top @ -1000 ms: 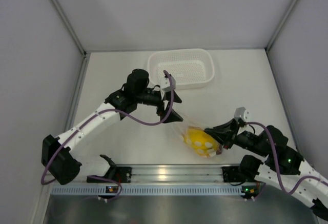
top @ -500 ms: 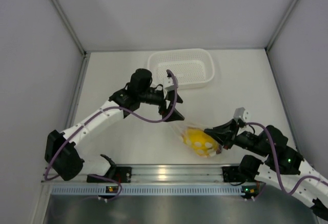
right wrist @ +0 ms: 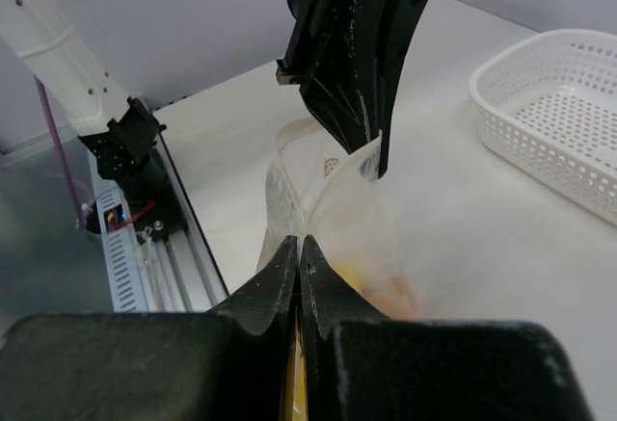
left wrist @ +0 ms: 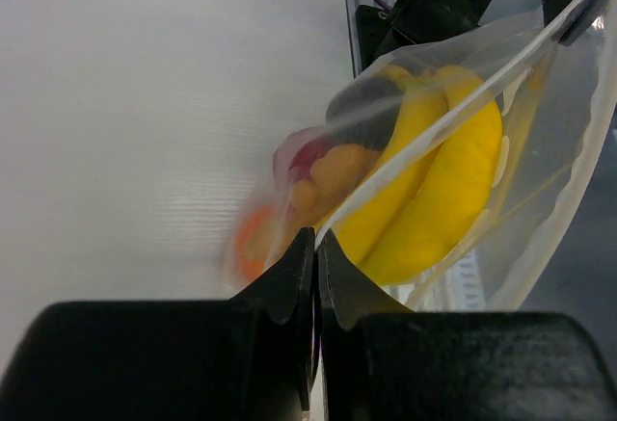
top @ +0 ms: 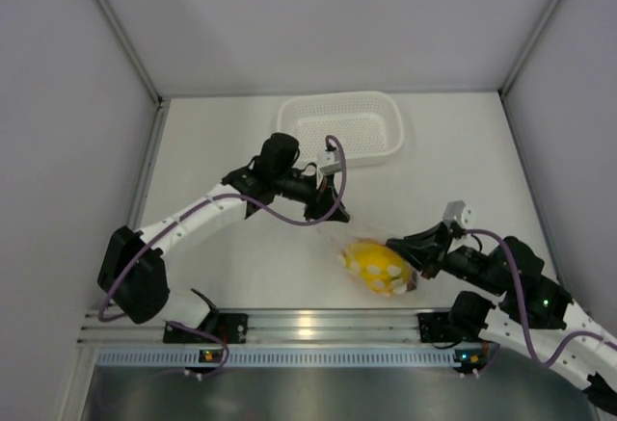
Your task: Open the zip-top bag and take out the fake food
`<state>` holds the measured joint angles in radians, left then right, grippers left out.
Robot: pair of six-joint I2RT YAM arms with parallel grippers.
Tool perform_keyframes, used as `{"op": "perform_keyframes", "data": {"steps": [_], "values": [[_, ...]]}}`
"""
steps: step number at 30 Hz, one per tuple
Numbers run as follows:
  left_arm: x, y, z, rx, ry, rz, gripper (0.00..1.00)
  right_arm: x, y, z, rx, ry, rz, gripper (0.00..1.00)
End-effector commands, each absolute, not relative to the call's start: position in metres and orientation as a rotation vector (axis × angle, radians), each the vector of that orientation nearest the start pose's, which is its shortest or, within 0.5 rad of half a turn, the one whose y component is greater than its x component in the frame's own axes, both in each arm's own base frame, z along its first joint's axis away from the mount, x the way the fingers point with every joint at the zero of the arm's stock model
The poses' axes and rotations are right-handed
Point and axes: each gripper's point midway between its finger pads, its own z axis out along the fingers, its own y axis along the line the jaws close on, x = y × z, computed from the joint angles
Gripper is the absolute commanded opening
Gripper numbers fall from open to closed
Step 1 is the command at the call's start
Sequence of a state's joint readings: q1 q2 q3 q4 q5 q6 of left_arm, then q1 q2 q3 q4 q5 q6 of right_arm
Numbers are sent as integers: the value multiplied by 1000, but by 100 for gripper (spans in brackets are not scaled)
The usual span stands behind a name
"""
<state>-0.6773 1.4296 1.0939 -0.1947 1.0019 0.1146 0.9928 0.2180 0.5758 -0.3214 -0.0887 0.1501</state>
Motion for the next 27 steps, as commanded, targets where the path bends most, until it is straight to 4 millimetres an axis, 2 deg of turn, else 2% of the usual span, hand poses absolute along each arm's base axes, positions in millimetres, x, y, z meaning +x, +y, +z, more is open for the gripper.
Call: {"op": "perform_keyframes", "data": {"steps": [1,7,8,10,11,13,15,19,20,22,25,27], "values": [[197,-348,253,1359,1531,-1366,2,105,196,312,-672,1338,984,0],[222,-339,276,1167,1620,-1191,0,131,191,302,-564,1413,877,0],[225,-337,278,1102,1663,-1179,0,140,188,299,-525,1439,835,5],[235,-329,287,993,1699,-1110,0,152,182,299,-440,1478,793,31],[249,-321,284,875,1763,-1042,0,164,177,299,-379,1506,738,40],[259,-309,289,746,1796,-978,0,172,177,296,-333,1546,704,45],[268,-297,288,621,1838,-916,0,179,175,303,-286,1560,684,46],[271,-270,304,444,1854,-835,0,193,178,297,-183,1657,645,53],[269,-265,304,392,1874,-830,0,195,175,299,-148,1668,633,59],[272,-247,309,276,1871,-780,0,198,177,299,-89,1695,650,65],[271,-230,307,133,1879,-760,0,201,188,296,-35,1722,701,73],[271,-218,300,18,1886,-747,0,196,205,295,-56,1729,787,74]]}}
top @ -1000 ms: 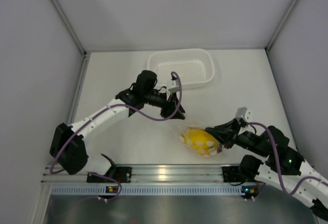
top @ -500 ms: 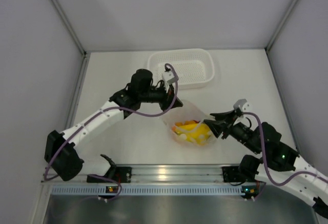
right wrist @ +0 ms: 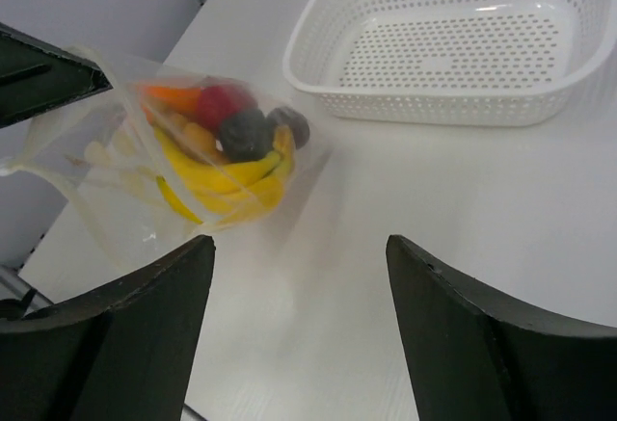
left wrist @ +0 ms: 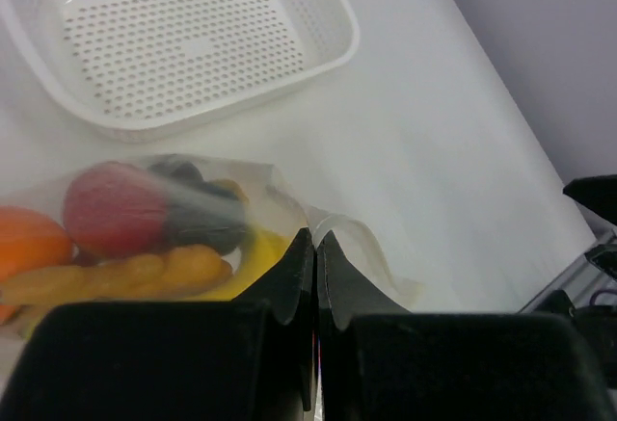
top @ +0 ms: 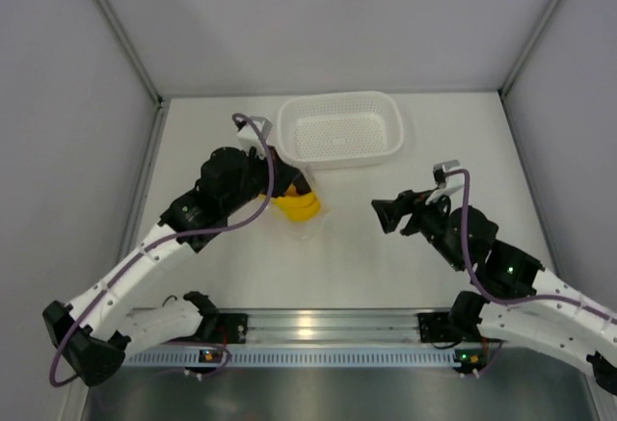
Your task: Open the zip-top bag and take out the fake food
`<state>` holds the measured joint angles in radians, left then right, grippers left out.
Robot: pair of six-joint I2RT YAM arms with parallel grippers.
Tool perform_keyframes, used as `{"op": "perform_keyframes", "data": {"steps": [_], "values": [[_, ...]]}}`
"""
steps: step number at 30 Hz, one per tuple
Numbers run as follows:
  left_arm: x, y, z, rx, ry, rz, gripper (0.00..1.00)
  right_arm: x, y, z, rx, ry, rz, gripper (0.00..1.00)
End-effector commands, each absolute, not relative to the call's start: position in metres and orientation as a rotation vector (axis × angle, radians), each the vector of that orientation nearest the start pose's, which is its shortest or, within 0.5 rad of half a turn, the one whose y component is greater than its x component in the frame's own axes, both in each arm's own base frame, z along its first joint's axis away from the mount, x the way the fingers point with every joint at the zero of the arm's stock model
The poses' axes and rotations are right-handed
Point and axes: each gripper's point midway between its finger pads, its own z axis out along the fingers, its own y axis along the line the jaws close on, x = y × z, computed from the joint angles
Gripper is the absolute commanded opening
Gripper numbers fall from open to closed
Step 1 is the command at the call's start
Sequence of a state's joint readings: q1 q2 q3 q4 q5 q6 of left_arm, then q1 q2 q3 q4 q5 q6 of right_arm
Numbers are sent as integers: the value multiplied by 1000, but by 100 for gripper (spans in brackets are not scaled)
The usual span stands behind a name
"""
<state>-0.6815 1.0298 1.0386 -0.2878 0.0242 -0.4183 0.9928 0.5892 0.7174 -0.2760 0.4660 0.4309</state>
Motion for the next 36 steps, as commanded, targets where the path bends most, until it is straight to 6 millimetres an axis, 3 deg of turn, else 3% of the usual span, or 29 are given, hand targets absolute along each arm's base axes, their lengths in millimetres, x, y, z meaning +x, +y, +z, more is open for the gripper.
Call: {"op": "perform_keyframes", "data": {"steps": [1,4,5,10,15,21,24,25,27,29,31,36], "values": [[272,-212,297,-6,1881,-718,0,195,211,297,-65,1724,821,74],[272,-197,291,-141,1866,-694,0,187,232,299,-105,1732,937,74],[269,-196,278,-194,1888,-703,0,183,239,298,-129,1743,973,74],[261,-194,254,-336,1903,-704,0,176,261,285,-172,1799,1057,69],[249,-212,238,-423,1901,-737,0,170,277,274,-224,1833,1110,63],[240,-237,251,-462,1866,-773,0,163,289,272,-249,1846,1165,51],[240,-248,256,-499,1854,-785,0,165,290,259,-191,1876,1166,49],[243,-250,255,-526,1844,-765,0,163,289,246,-178,1900,1164,48],[242,-258,263,-535,1825,-768,0,165,291,250,-103,1870,1213,46],[241,-266,263,-554,1805,-744,0,166,290,240,-75,1887,1203,45],[240,-273,271,-573,1787,-756,0,169,292,230,-60,1915,1178,45],[236,-280,278,-639,1748,-789,0,191,284,194,45,1992,999,62]]}}
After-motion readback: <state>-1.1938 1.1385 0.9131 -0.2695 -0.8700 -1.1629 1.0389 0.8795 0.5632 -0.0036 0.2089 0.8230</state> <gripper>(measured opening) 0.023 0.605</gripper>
